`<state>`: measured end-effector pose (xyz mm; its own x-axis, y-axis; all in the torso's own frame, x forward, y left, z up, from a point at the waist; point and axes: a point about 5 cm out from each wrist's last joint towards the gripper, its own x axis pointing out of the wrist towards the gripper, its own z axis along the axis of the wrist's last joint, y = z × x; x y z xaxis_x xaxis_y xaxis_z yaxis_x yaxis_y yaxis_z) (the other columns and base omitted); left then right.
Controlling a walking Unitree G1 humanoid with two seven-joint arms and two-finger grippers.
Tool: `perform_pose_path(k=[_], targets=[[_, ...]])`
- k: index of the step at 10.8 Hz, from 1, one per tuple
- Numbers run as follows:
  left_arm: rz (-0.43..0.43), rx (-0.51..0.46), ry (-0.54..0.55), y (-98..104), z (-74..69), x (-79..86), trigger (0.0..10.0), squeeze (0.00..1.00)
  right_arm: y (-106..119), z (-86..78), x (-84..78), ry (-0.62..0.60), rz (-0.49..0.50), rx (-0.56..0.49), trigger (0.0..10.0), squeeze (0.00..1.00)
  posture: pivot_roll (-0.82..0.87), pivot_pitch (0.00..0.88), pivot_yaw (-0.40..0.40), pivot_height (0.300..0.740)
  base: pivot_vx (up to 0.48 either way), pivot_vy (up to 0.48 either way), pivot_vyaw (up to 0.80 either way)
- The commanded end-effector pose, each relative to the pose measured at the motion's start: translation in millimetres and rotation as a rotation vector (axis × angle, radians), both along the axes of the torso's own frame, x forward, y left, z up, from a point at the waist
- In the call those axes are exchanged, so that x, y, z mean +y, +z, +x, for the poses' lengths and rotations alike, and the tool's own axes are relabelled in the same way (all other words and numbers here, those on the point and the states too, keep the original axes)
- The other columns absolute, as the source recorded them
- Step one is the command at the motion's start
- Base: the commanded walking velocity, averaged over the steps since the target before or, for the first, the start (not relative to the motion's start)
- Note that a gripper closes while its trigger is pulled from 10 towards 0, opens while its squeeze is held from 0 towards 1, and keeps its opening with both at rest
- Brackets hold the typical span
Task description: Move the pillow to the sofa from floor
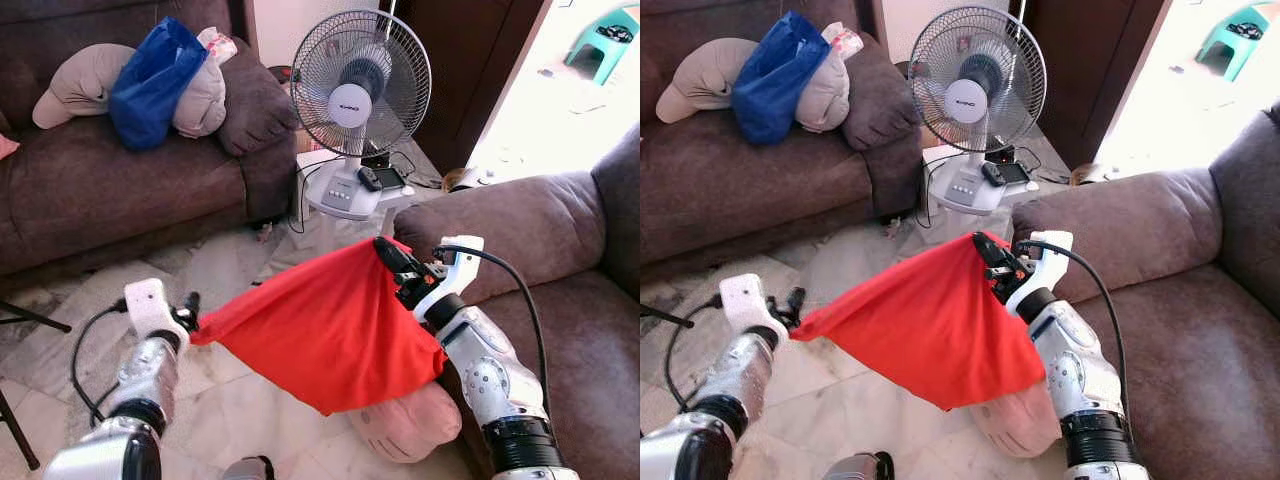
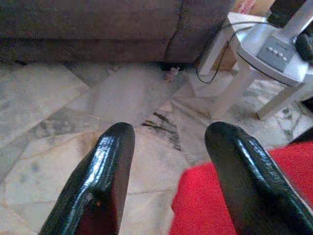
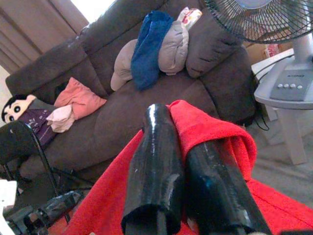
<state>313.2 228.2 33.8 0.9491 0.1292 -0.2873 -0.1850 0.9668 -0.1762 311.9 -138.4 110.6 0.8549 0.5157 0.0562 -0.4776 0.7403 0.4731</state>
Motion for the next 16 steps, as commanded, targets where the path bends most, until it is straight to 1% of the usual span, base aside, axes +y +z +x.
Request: perform_pose_path(k=[1,2,3,6,7,8,9,10,11,12,13,14,15,16], targets=[[0.024,0.012,-0.043,-5.6,-3.9,-6.7,10.0,0.0,15.8,3.7,-4.8,-0.025,-0.002,-0.081,10.0,0.0,0.02,0.059,-0.056,0.74,0.0,0.0,0.0],[0.076,0.036,-0.104,-10.8,-7.0,-14.9,10.0,0.0,15.5,3.6,-4.8,-0.025,-0.002,-0.081,10.0,0.0,0.02,0.059,-0.055,0.74,0.0,0.0,0.0],[0.138,0.062,-0.188,-20.5,-14.9,-26.7,10.0,0.0,15.8,3.7,-4.1,-0.026,0.0,-0.081,10.0,0.0,0.02,0.06,-0.055,0.74,0.0,0.0,0.0],[0.249,0.061,-0.282,-26.9,-22.8,-36.4,10.0,0.0,15.9,3.6,-4.5,-0.025,0.003,-0.084,10.0,0.0,0.02,0.056,-0.052,0.74,0.0,0.0,0.0],[0.305,0.05,-0.282,-26.1,-23.7,-36.1,10.0,1.0,15.7,3.5,-4.8,-0.027,0.004,-0.084,10.0,0.0,0.02,0.057,-0.051,0.74,0.0,0.0,0.0],[0.315,0.016,-0.219,-21.5,-22.3,-30.5,10.0,1.0,15.1,3.4,-4.1,-0.026,0.004,-0.083,10.0,0.0,0.02,0.058,-0.052,0.74,0.0,0.0,0.0],[0.282,-0.008,-0.14,-16.3,-19.5,-23.0,10.0,1.0,14.6,3.4,-3.1,-0.024,0.003,-0.081,10.0,0.0,0.03,0.056,-0.053,0.74,0.0,0.0,0.0],[0.219,-0.07,-0.187,-8.0,-14.9,-25.4,10.0,1.0,15.0,3.8,-2.9,-0.024,0.003,-0.082,10.0,0.0,0.02,0.056,-0.053,0.74,0.0,0.0,0.0],[0.242,-0.145,-0.283,3.1,-11.6,-29.1,10.0,1.0,15.6,4.3,-3.6,-0.026,0.004,-0.083,10.0,0.0,0.02,0.054,-0.053,0.74,0.0,0.0,0.0],[0.294,-0.188,-0.435,13.6,-10.3,-32.2,10.0,1.0,14.7,4.4,-3.7,-0.025,0.002,-0.08,10.0,0.0,0.03,0.054,-0.055,0.74,0.0,0.0,0.0],[0.312,-0.183,-0.499,14.4,-11.8,-33.4,10.0,1.0,14.1,4.4,-3.1,-0.025,0.002,-0.078,10.0,0.0,0.03,0.054,-0.055,0.74,0.0,0.0,0.0],[0.378,-0.113,-0.663,7.7,-19.1,-35.7,10.0,1.0,13.1,4.9,-1.3,-0.022,0.004,-0.074,10.0,0.0,0.04,0.053,-0.056,0.74,0.0,0.0,0.0],[0.385,-0.027,-0.772,-1.5,-28.0,-33.2,10.0,1.0,12.8,5.3,0.6,-0.017,0.004,-0.074,10.0,0.0,0.04,0.053,-0.056,0.74,0.0,0.0,0.0],[0.383,0.003,-0.843,-3.8,-35.5,-31.3,10.0,0.0,13.1,5.7,0.8,-0.016,0.004,-0.074,10.0,0.0,0.04,0.053,-0.056,0.74,0.0,0.0,0.0]])
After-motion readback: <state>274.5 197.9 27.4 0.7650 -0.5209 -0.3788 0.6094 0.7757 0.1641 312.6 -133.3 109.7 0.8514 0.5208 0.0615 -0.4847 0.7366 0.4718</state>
